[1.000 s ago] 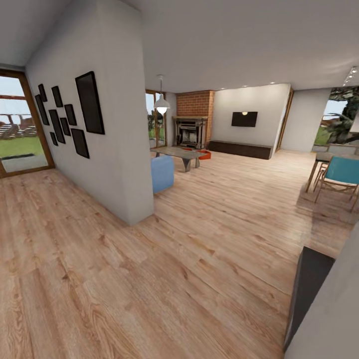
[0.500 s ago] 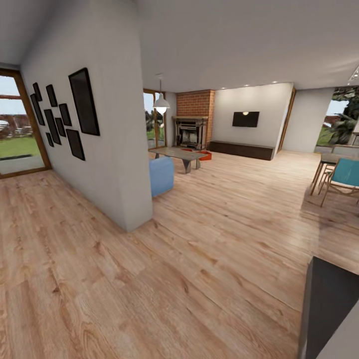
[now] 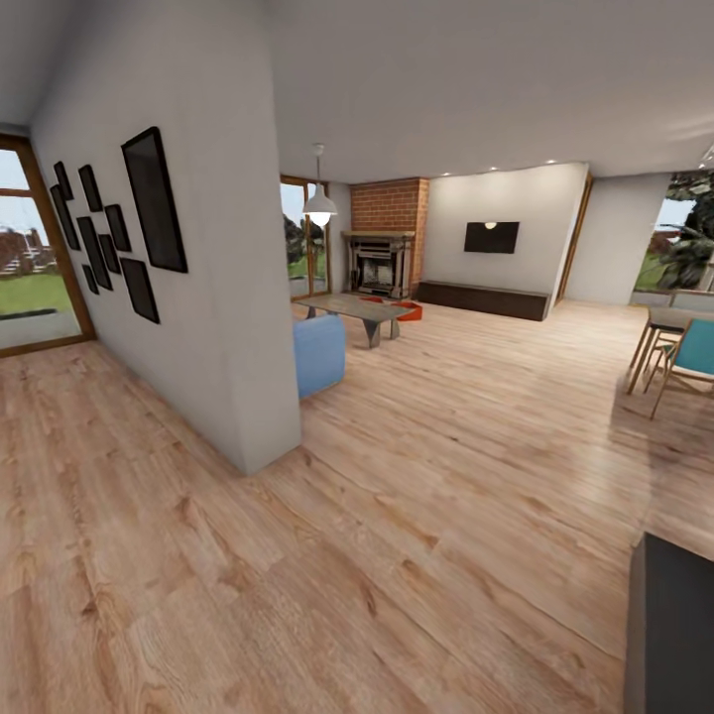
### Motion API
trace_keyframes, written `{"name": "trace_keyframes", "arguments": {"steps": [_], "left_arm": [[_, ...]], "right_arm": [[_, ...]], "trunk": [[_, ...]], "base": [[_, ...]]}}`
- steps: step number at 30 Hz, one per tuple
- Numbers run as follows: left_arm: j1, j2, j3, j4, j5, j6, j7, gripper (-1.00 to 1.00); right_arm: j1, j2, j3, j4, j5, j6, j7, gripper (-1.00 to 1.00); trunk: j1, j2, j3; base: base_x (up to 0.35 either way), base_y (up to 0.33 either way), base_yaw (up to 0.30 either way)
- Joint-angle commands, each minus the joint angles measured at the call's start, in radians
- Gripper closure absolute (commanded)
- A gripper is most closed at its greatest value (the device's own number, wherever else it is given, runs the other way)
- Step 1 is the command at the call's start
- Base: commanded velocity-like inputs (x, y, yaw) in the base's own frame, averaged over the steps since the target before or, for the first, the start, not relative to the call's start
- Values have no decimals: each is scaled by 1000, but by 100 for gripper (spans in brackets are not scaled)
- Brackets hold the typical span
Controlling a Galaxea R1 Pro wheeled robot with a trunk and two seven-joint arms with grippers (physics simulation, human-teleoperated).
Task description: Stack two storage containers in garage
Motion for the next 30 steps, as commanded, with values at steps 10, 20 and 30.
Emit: {"name": "trace_keyframes", "arguments": {"steps": [10, 20, 30], "left_arm": [[0, 0, 2, -1, 7, -1, 0, -100], [0, 0, 4, -1, 6, -2, 1, -100], [0, 0, 1, -1, 7, -1, 0, -100]], "right_arm": [[-1, 0, 9, 2, -9, -5, -1, -100], [-1, 0, 9, 2, -9, -5, -1, -100], [-1, 0, 8, 1, -13, -4, 7, -100]], "trunk": [[1, 0, -1], [1, 0, -1], [1, 0, 0]], "base": [[324, 0, 0], [324, 0, 0], [324, 0, -29]]}}
